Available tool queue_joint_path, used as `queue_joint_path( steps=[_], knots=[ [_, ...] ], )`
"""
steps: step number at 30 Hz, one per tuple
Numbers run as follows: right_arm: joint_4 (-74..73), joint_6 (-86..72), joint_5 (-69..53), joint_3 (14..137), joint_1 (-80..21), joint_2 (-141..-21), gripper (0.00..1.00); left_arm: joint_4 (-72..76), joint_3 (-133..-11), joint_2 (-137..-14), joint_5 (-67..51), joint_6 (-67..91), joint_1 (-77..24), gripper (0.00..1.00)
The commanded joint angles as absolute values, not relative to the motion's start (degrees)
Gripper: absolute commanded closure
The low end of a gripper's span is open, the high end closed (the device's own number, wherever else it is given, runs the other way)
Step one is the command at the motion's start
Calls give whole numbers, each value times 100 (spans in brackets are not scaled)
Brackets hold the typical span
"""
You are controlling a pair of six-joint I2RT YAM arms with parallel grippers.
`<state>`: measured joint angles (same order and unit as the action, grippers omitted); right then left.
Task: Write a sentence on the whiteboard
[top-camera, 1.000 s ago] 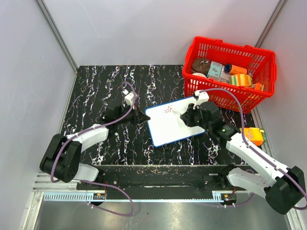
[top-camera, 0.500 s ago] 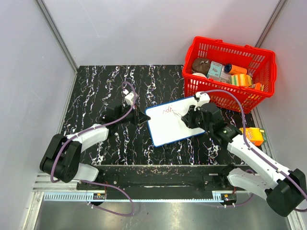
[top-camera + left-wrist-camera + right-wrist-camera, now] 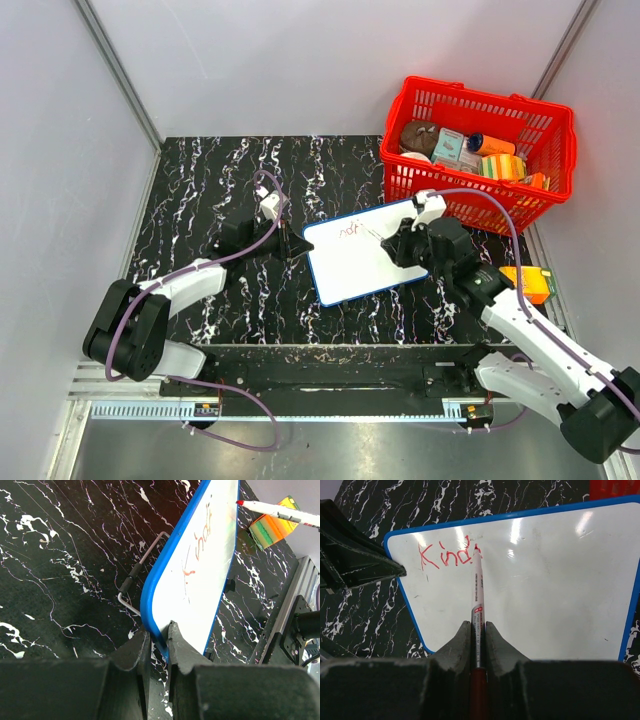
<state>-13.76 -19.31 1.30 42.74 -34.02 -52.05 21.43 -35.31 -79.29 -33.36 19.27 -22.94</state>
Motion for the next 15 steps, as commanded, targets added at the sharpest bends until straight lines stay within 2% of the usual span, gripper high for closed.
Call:
queue_joint_path(
  steps=[1,15],
  knots=[
    [-1090,-1898,334,4561,-3419,-5457,100,2057,-3604,-8016,-2417,1020,-2267,100],
    [-1019,-1890,325,4456,-3419,-5774,100,2065,-3604,-8024,-2417,1011,-2259,100]
  ],
)
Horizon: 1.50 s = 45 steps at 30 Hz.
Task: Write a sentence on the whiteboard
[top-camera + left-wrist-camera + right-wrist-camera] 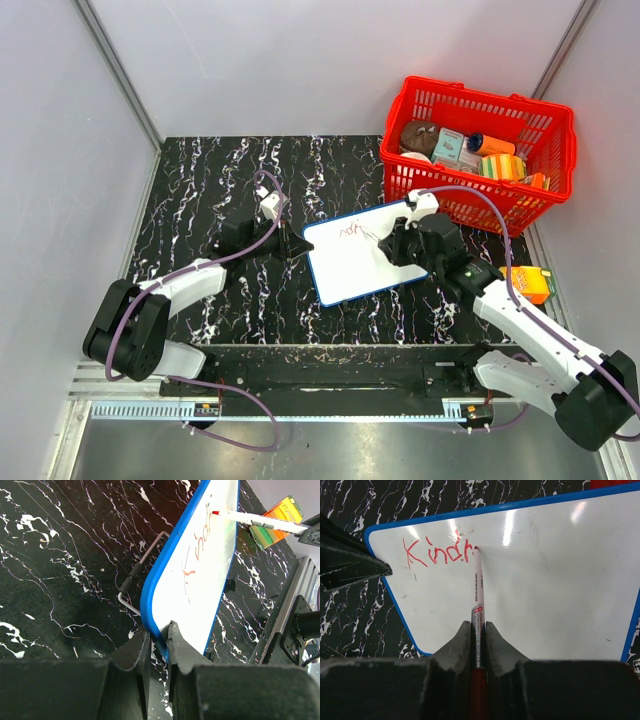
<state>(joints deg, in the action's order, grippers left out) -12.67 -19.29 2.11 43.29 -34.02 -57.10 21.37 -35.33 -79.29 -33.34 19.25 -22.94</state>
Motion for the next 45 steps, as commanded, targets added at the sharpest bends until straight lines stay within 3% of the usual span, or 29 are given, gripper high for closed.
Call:
queue_joint_path(
  steps=[1,21,45],
  knots=[
    [-1028,-1890,334,4456,-3419,-5792,100,2065,-3604,-8024,-2417,1011,-2259,100],
    [-1424,-1802,940,4693,-3410,-5889,100,2065,-3604,-8033,-2417,1020,-2267,100],
    [-1564,-1854,228,4562,-3419,-5862,100,2048,-3612,-8033,-2408,1002,-2259,100]
  ],
)
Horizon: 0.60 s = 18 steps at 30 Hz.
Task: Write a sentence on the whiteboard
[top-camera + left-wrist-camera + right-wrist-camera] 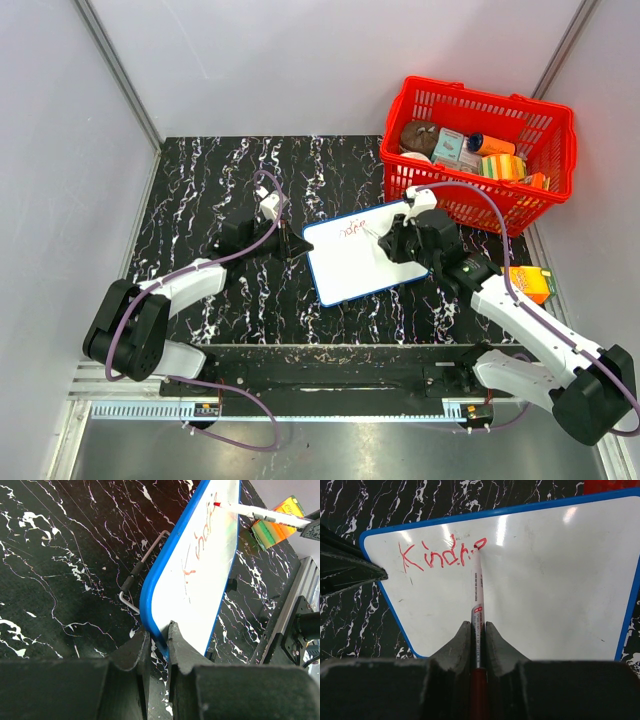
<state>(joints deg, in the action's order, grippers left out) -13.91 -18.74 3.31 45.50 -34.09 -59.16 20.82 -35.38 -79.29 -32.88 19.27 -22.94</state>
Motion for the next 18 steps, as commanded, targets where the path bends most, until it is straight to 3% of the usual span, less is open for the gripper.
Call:
queue_joint_path(
  steps=[1,18],
  knots=[
    [-1617,-1837,229,4544,-3419,-5819,100,2048,-3612,-8033,-2408,1002,-2267,100],
    [-1784,-1890,817,4552,-3419,-5643,100,2039,-3612,-8033,-2400,1002,-2268,100]
  ],
)
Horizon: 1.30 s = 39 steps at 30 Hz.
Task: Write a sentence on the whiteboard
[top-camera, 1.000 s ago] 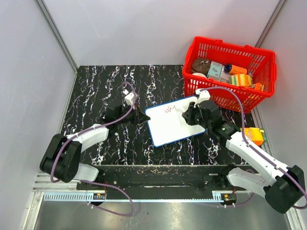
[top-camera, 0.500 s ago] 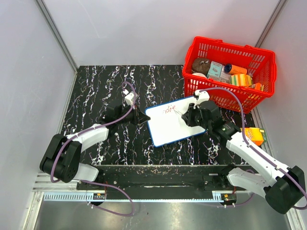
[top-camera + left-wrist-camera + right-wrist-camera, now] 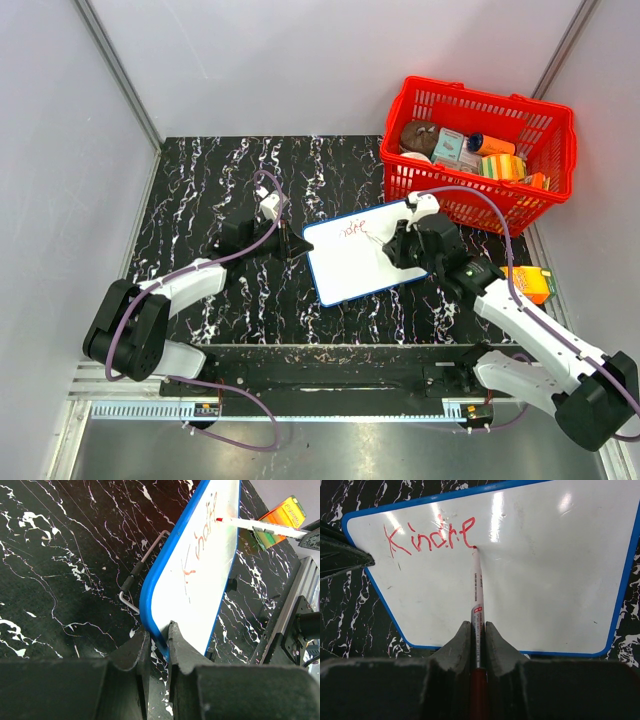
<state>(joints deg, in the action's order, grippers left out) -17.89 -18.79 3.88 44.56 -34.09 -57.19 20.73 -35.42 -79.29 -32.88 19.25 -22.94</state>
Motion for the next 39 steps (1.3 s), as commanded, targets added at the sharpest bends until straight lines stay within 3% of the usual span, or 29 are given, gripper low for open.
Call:
queue_joint_path(
  steps=[1,13,39],
  knots=[
    [-1767,-1881,843,4579,-3419,-5677,100,2039,-3612,-8033,-2399,1002,-2268,100],
    [-1310,-1881,861,4632,-3419,-5221,100,2039,-3612,-8033,-2408,1002,-2276,100],
    [-1257,-1916,1037,4720,-3419,-5783,100,2048,-3612,-8051,-2417,1011,-2276,100]
  ],
)
